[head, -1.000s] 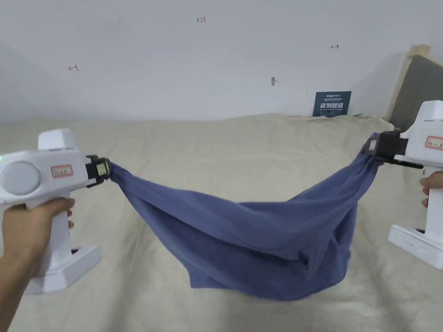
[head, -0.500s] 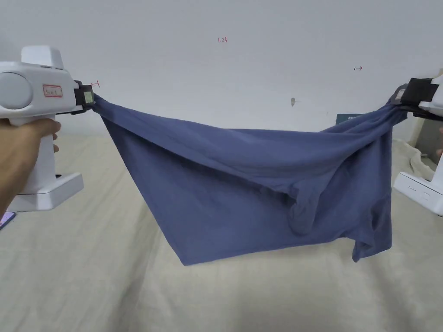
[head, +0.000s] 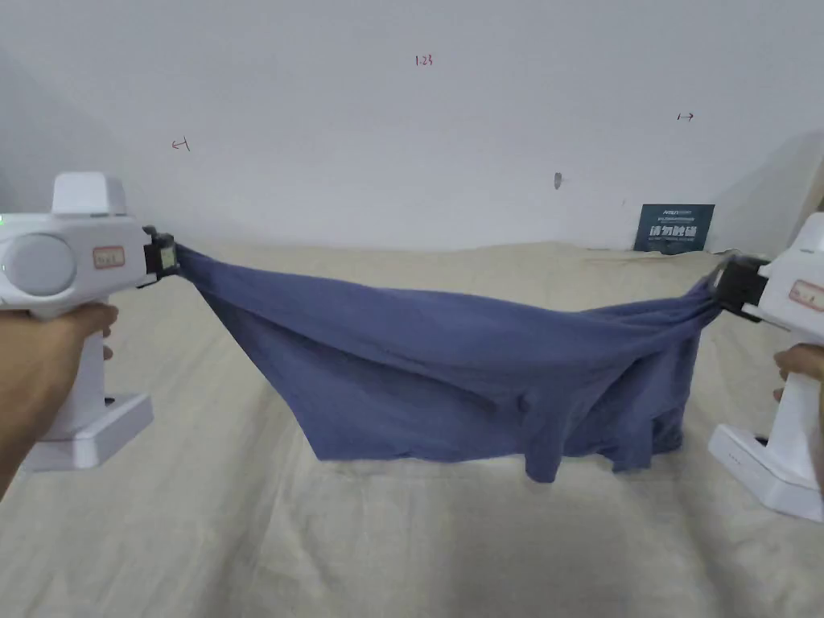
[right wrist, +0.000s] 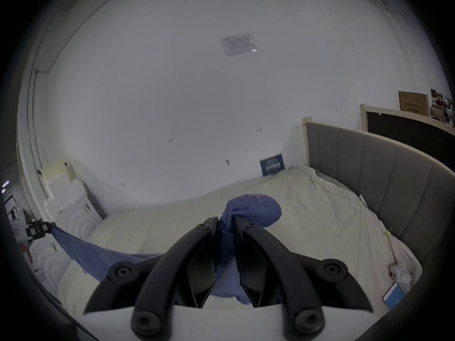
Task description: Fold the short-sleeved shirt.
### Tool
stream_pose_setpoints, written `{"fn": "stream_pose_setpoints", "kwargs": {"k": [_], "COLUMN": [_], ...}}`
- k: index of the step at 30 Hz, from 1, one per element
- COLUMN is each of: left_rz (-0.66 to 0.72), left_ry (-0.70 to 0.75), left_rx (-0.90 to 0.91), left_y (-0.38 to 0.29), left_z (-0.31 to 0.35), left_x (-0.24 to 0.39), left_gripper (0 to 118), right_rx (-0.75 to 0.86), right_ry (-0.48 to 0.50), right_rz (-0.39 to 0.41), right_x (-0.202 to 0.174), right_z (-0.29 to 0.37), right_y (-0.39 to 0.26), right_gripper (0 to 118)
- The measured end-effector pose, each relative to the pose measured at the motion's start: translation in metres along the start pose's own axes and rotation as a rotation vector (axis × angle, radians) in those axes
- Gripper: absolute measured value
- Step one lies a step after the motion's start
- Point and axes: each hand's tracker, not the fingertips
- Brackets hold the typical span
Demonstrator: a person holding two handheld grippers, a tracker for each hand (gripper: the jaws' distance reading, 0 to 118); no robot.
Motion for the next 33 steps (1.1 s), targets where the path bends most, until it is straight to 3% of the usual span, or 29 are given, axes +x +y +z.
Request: {"fn": "stream_pose_setpoints", "kwargs": {"k": [7, 13, 22, 33], "left_rz": [0.073, 0.122, 0.131, 0.032], "left_ry": [-0.016, 0.002, 0.029, 0.054], "left_rx": [-0.187, -0.307, -0.468, -0.619], "left_y": [-0.133, -0.228, -0.32, -0.357], "left_z": [0.019, 0.061, 0.1, 0.129], "left_x": [-0.015, -0.022, -0.03, -0.037], "left_gripper": [0, 0, 0, 0], "right_rx": [-0.191, -0.302, -0.406, -0.526], "right_ry": [-0.003, -0.03, -0.108, -0.126], "right_rz": [0.063, 0.009, 0.021, 0.293], "right_x": [0.028, 0.051, 0.059, 0.045], "right_z": [0.025, 0.07, 0.117, 0.166], "right_y": [-0.115, -0.198, -0.274, -0.307], "right_gripper": [12, 12, 11, 12]}}
